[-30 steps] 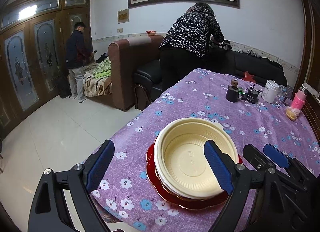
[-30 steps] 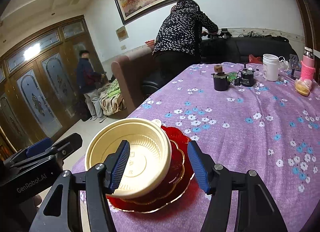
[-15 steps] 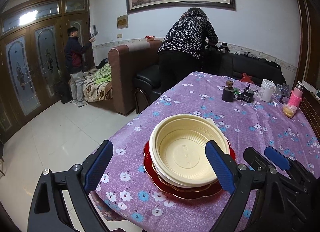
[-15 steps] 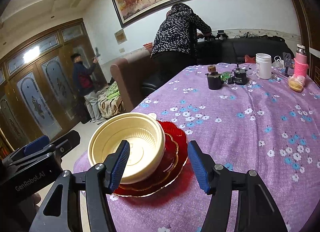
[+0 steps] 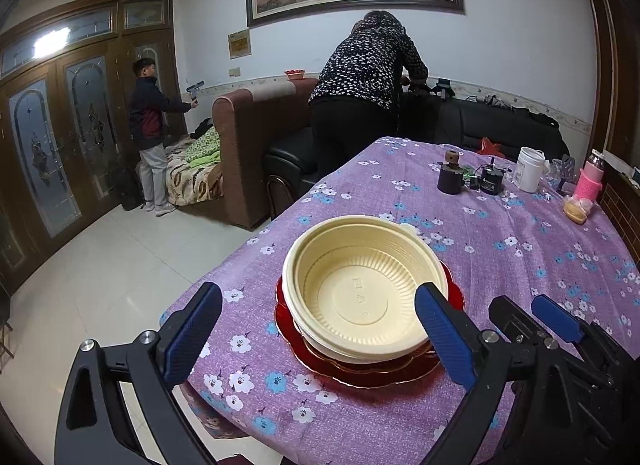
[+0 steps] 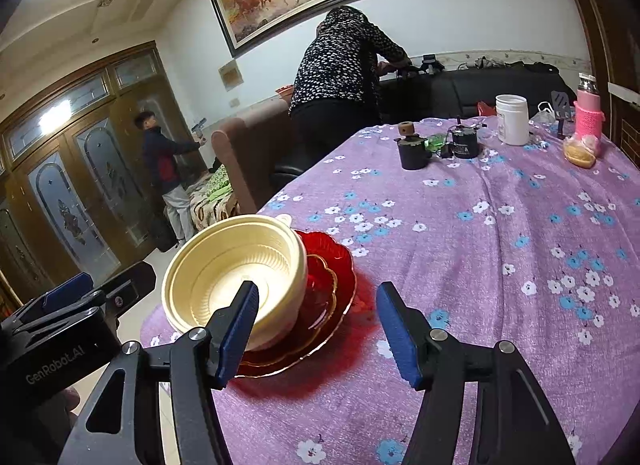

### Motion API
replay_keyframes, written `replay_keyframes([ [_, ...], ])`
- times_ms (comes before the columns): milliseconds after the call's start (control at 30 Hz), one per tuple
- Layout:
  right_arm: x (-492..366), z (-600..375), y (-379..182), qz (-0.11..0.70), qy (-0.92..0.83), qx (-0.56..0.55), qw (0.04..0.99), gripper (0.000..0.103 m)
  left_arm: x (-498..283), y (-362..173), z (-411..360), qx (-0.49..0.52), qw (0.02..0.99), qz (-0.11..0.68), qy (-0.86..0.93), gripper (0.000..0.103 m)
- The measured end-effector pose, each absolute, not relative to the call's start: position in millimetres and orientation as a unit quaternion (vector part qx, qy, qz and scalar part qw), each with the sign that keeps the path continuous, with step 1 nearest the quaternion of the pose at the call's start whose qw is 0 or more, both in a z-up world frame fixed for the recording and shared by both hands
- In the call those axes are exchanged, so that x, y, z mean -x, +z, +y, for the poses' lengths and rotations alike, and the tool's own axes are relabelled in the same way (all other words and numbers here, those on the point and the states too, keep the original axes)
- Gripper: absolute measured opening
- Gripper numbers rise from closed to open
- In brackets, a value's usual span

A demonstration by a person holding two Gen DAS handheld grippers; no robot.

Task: Organize plates and bowls
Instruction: 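Withdraw the right tool from the finished stack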

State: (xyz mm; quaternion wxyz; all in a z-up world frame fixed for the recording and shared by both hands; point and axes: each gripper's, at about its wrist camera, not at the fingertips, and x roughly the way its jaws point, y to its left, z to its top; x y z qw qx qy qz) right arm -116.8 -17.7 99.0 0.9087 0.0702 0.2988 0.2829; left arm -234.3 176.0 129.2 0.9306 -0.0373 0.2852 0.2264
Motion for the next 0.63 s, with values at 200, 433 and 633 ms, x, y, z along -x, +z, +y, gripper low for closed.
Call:
replay_keyframes([
  [200, 116.5, -23.5, 94.7, 0.297, 0.274, -0.070, 0.912, 0.068, 233.1, 126.0, 168.4, 0.030, 0.931, 0.275, 0.237, 0.097],
  [433, 131.7, -7.0, 101.6, 0.268, 0.305, -0.016, 0.914, 0.073, 258.6, 139.7, 143.0, -0.004, 0.958, 0.174, 0.229, 0.103],
  [633, 119.3, -13.8, 104.3, 0.275, 0.305, -0.030, 0.911, 0.075, 246.4, 138.2, 130.2, -0.021, 0.954, 0.175, 0.241, 0.103],
])
